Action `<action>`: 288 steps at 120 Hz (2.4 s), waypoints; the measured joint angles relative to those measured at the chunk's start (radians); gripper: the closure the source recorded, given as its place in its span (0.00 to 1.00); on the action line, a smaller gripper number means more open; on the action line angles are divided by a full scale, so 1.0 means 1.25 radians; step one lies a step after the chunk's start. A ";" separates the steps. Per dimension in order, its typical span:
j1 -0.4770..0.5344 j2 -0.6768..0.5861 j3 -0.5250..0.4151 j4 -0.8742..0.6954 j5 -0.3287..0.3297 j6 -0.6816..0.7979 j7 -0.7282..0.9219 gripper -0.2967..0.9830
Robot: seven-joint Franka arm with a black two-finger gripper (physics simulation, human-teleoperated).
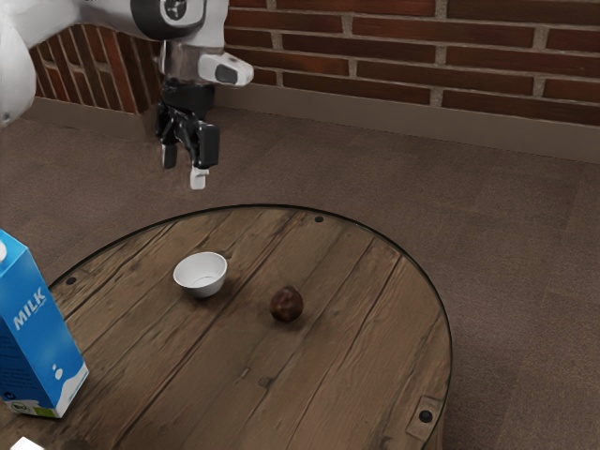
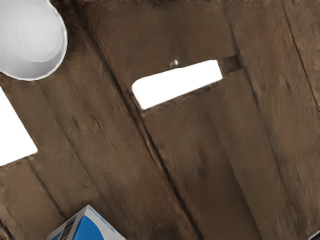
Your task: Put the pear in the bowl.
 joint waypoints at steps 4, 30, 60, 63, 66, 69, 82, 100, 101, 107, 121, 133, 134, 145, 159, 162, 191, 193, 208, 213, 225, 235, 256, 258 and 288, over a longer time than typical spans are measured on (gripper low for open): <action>-0.002 0.001 0.000 -0.001 0.001 0.040 0.018 0.23; -0.005 0.028 -0.004 -0.111 -0.028 0.189 0.116 0.23; -0.017 0.031 -0.006 -0.329 -0.155 0.383 0.150 0.23; -0.018 0.034 -0.006 -0.346 -0.171 0.409 0.151 0.23; -0.018 0.038 -0.006 -0.361 -0.185 0.433 0.152 0.23; -0.021 0.042 -0.007 -0.372 -0.196 0.454 0.152 0.23; -0.034 0.090 -0.008 -0.389 -0.230 0.524 0.152 0.23; -0.024 0.143 0.001 -0.387 -0.246 0.599 0.146 0.23; -0.024 0.146 0.001 -0.387 -0.247 0.603 0.145 0.23; -0.023 0.158 0.002 -0.386 -0.249 0.628 0.141 0.23; -0.020 0.176 0.009 -0.384 -0.253 0.689 0.132 0.23; -0.015 0.193 0.011 -0.382 -0.255 0.727 0.125 0.23; -0.015 0.195 0.011 -0.382 -0.256 0.730 0.124 0.23; -0.015 0.214 0.011 -0.375 -0.262 0.755 0.119 0.23; -0.015 0.246 0.013 -0.346 -0.262 0.774 0.114 0.24; -0.014 0.250 0.013 -0.344 -0.262 0.777 0.113 0.24; -0.006 0.302 0.015 -0.300 -0.261 0.793 0.108 0.26; -0.005 0.306 0.015 -0.299 -0.262 0.794 0.108 0.26; -0.003 0.318 0.015 -0.289 -0.265 0.798 0.107 0.31; 0.002 0.316 0.015 -0.288 -0.265 0.799 0.107 0.35; 0.005 0.314 0.015 -0.287 -0.262 0.799 0.106 0.41; 0.006 0.312 0.016 -0.287 -0.258 0.792 0.105 0.44; 0.006 0.292 0.021 -0.275 -0.251 0.745 0.101 0.50; 0.005 0.290 0.024 -0.269 -0.251 0.737 0.100 0.50; 0.008 0.276 0.092 -0.198 -0.223 0.629 0.092 0.53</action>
